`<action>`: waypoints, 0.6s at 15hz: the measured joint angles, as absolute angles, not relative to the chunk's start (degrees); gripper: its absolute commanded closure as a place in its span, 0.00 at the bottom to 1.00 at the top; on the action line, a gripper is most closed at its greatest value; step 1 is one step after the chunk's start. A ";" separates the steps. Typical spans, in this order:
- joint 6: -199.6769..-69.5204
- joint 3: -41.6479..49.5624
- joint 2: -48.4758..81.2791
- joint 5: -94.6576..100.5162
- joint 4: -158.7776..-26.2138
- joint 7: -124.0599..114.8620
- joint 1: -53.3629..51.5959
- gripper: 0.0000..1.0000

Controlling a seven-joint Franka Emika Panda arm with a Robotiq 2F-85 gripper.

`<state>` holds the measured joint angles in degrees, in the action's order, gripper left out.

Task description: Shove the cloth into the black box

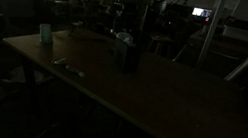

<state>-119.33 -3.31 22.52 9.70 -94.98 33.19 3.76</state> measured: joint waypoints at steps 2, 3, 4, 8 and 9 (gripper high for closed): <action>-119.32 -3.14 22.40 9.70 -95.11 33.18 3.99 1.00; -119.31 -3.06 22.37 9.70 -95.18 33.17 4.06 1.00; -119.31 -2.97 22.35 9.69 -95.26 33.16 4.10 1.00; -119.26 -2.86 22.21 9.46 -95.88 32.98 4.37 1.00; -119.26 -2.86 22.15 9.39 -95.96 32.91 4.43 1.00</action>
